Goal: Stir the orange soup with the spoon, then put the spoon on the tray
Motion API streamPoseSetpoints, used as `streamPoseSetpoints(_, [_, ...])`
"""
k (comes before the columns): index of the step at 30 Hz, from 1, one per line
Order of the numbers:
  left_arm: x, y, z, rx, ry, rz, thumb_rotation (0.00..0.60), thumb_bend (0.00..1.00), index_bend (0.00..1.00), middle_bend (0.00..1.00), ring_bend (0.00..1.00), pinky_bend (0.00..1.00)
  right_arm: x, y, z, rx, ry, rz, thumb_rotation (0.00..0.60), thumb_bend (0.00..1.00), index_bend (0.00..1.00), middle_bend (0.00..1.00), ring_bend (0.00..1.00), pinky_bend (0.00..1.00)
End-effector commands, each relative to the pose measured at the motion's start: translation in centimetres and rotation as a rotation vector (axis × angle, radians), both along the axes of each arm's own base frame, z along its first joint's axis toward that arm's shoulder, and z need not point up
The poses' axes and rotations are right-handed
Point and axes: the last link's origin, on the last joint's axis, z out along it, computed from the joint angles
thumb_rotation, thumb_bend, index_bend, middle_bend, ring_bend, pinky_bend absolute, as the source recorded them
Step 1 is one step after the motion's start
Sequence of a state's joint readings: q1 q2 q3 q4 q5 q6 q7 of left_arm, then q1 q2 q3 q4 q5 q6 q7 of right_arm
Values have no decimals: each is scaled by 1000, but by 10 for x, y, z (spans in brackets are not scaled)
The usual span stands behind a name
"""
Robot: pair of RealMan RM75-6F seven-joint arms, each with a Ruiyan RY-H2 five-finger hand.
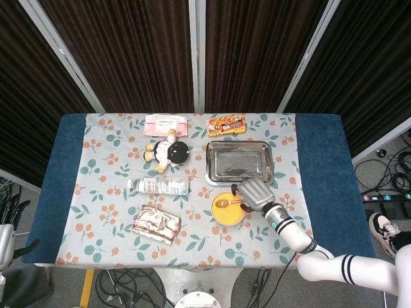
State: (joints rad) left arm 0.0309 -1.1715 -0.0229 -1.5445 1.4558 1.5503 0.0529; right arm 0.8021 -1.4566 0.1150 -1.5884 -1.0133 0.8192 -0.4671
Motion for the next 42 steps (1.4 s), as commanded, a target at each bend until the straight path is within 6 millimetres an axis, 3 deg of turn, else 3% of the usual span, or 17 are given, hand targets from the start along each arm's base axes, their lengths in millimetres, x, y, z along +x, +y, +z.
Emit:
streamPoseSetpoints(1, [-1, 0, 0, 0, -2, 1, 600, 58, 217, 142, 117, 134, -1, 0, -3, -1, -1, -7, 600, 258, 447, 951, 950, 1000])
streamPoseSetpoints(30, [-7, -3, -1, 5, -7, 14, 600, 58, 217, 142, 117, 134, -1, -2, -13, 10, 35, -13, 600, 304, 509, 952, 952, 1000])
streamPoseSetpoints(42, [-8, -3, 0, 5, -5, 15, 600, 58, 217, 142, 117, 134, 6, -6, -7, -9, 53, 32, 600, 338, 603, 958, 955, 1000])
